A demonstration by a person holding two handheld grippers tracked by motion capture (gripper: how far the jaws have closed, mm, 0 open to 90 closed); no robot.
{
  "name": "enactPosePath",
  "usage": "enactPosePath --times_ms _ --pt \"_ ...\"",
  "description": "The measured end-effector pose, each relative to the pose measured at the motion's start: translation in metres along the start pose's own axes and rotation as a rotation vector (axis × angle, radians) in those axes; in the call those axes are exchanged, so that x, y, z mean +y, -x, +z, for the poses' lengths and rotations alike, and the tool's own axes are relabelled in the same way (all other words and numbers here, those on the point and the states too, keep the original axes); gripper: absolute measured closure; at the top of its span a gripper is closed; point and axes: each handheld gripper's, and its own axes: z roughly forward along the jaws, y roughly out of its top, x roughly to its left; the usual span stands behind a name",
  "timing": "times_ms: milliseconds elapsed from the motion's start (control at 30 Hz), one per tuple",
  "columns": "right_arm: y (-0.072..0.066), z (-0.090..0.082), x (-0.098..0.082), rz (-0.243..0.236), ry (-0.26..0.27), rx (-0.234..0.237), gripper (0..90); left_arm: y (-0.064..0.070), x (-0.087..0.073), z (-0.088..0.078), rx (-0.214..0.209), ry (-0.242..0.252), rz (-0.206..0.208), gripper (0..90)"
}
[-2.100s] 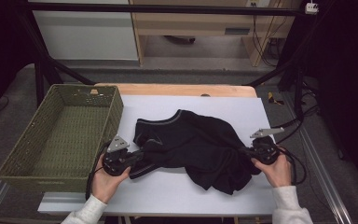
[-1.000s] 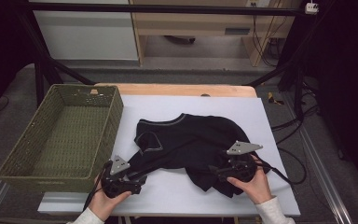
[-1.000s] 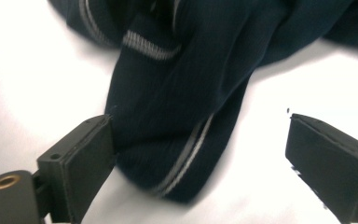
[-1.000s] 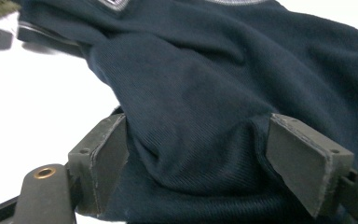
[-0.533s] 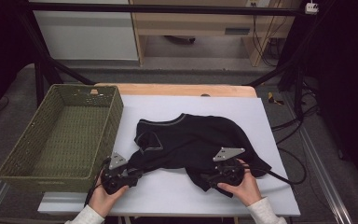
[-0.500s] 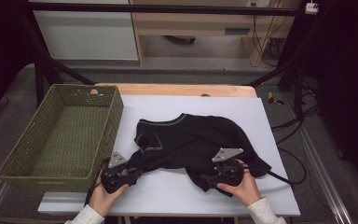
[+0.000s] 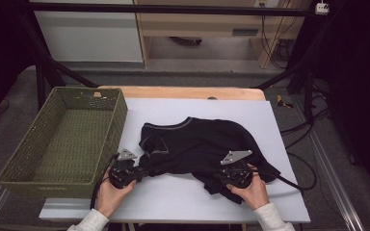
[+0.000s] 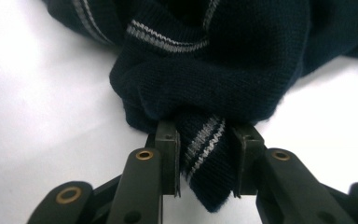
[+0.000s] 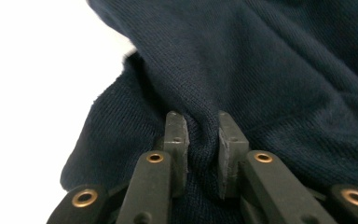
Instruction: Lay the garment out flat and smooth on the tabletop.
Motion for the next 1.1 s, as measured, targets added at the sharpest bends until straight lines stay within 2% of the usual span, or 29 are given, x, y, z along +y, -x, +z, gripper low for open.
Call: enactPosePath --times_ms 67,133,233,300,333,367,433,600,667,700,767,833,867,900,967,1033,1100 --pt "-0.001 -0.005 0.001 0.001 0.020 0.025 78.9 0.001 0.006 -0.001 0.001 0.008 0.006 70.5" --pt "-0.004 -0.009 0.002 0.004 0.037 0.057 79.2 0.002 0.015 -0.004 0.015 0.039 0.016 72.2" --pt "-0.013 -0.010 0.004 -0.013 0.040 0.090 79.3 0.003 0.035 -0.009 0.038 0.108 0.019 73.9" --pt "-0.020 -0.008 0.006 -0.023 0.047 0.132 79.4 0.003 0.051 -0.011 0.053 0.141 0.017 74.2" --pt "-0.024 -0.007 0.008 -0.028 0.048 0.162 79.5 0.003 0.055 -0.011 0.061 0.150 0.023 74.2" --pt "-0.028 -0.006 0.010 -0.034 0.051 0.174 79.5 0.003 0.062 -0.011 0.078 0.161 0.025 74.3" --pt "-0.037 -0.002 0.014 -0.046 0.052 0.209 79.5 0.000 0.069 -0.010 0.084 0.180 0.015 74.2" --pt "-0.059 0.019 0.024 -0.078 0.033 0.273 79.4 -0.013 0.076 -0.002 0.103 0.200 -0.019 74.1" --pt "-0.065 0.029 0.027 -0.094 0.034 0.261 78.8 -0.018 0.075 0.001 0.102 0.201 -0.038 73.9" --pt "-0.067 0.033 0.028 -0.086 0.039 0.257 77.7 -0.021 0.073 0.002 0.099 0.203 -0.046 73.9" --pt "-0.066 0.039 0.031 -0.080 0.059 0.233 69.7 -0.023 0.070 0.002 0.092 0.207 -0.050 73.7" --pt "-0.062 0.036 0.034 -0.079 0.083 0.193 53.5 -0.023 0.065 0.000 0.079 0.214 -0.050 73.5" --pt "-0.057 0.030 0.037 -0.081 0.100 0.154 44.2 -0.022 0.062 -0.001 0.076 0.216 -0.047 73.4" --pt "-0.053 0.024 0.039 -0.075 0.115 0.130 38.9 -0.021 0.060 -0.002 0.075 0.214 -0.043 73.3" --pt "-0.043 0.013 0.042 -0.048 0.161 0.104 33.6 -0.020 0.055 -0.004 0.067 0.216 -0.036 73.2" --pt "-0.025 -0.002 0.044 -0.022 0.201 0.053 31.3 -0.018 0.052 -0.005 0.061 0.213 -0.031 73.0" --pt "-0.008 -0.012 0.044 0.010 0.212 -0.004 28.5 -0.018 0.049 -0.005 0.049 0.220 -0.031 73.0"
